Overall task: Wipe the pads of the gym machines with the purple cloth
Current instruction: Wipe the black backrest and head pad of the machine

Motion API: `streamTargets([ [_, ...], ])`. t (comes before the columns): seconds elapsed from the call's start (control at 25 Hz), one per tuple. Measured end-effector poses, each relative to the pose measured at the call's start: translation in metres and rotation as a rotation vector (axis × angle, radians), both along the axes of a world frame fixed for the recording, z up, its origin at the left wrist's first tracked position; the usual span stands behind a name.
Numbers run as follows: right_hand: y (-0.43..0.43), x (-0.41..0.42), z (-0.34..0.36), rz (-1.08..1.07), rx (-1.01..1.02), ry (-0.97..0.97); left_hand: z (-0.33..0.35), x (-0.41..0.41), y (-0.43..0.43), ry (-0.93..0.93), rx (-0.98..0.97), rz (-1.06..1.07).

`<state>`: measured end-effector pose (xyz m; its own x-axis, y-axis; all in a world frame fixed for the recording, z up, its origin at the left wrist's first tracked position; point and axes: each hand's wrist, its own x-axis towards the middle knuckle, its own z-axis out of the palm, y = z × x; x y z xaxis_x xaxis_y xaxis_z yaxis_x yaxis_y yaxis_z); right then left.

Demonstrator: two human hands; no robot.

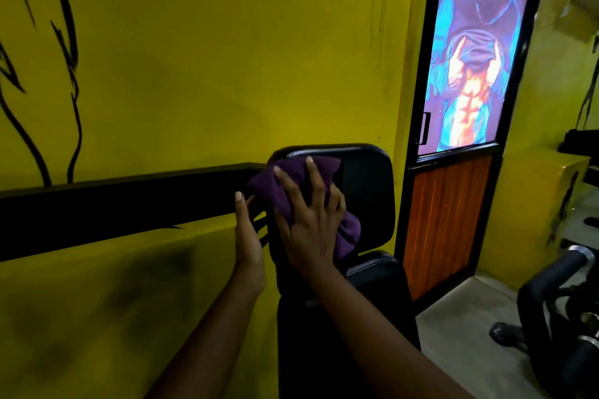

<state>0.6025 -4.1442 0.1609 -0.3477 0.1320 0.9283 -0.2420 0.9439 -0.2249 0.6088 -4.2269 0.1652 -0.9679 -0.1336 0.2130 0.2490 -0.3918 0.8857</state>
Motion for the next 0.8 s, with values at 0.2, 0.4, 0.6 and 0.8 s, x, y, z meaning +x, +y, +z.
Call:
streamTargets([
  [0.2,0.037,-0.028,0.052,0.019,-0.261,-0.074,0.008,-0.010,0.037,0.015,-0.306,0.286],
  [0.4,0.099,-0.037,0.041,-0.100,-0.483,-0.104,0.005,-0.007,0.046,0.035,-0.468,0.576],
  [0.6,0.115,-0.016,0.004,-0.175,-0.714,-0.308,0.008,-0.004,0.047,-0.012,-0.543,0.569],
  [0.8,0.128,0.038,-0.025,-0.015,-0.535,-0.491,-0.013,0.017,0.024,0.015,-0.444,0.168],
])
